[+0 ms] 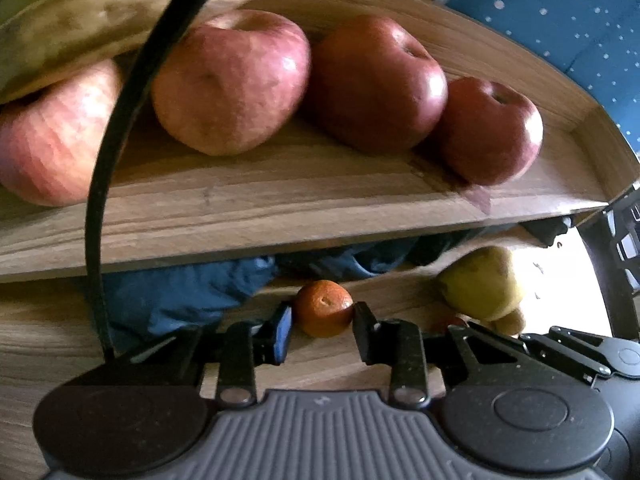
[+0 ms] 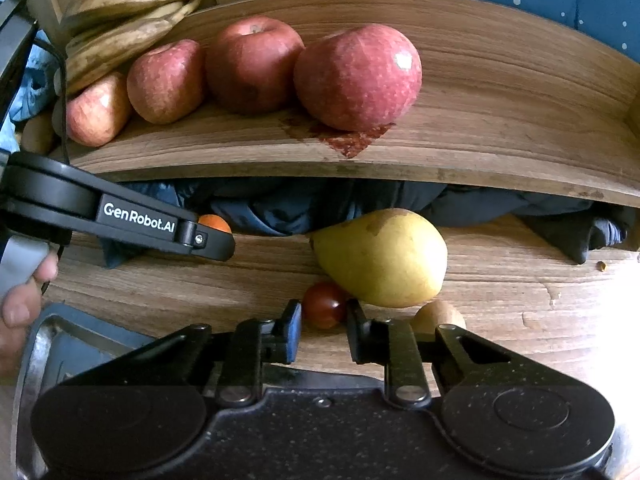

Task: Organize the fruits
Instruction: 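Close the left tool on the tangerine while the right tool grasps the cherry tomato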

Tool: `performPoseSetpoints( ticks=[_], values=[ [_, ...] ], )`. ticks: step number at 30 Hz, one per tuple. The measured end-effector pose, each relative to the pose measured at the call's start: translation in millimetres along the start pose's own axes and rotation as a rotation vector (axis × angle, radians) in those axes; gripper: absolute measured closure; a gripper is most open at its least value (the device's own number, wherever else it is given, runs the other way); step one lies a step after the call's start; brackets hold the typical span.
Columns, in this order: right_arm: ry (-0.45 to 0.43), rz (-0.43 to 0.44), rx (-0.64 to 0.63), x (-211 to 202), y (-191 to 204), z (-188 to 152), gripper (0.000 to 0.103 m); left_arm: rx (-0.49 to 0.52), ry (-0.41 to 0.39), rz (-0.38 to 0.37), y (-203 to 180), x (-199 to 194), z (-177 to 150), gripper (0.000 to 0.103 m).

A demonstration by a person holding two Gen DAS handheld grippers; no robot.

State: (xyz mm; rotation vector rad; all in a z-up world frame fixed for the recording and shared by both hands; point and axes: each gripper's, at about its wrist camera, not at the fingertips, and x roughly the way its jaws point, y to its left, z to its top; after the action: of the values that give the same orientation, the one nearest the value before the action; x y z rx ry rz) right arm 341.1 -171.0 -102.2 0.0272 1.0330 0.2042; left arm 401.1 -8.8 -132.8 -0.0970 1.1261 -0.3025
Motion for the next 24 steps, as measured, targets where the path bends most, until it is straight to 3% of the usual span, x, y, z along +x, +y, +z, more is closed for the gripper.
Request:
performPoseSetpoints(
  ticks=[9, 24],
  values=[
    [-0.003, 0.003, 0.015, 0, -5, -1, 0.079, 0.014, 0.018, -0.019, -10, -6, -11, 0.068],
    [-0.065, -0.001, 0.017, -27, -4, -13, 0.079, 0.041, -0.016, -0.029, -38, -34, -27, 0.068]
  ],
)
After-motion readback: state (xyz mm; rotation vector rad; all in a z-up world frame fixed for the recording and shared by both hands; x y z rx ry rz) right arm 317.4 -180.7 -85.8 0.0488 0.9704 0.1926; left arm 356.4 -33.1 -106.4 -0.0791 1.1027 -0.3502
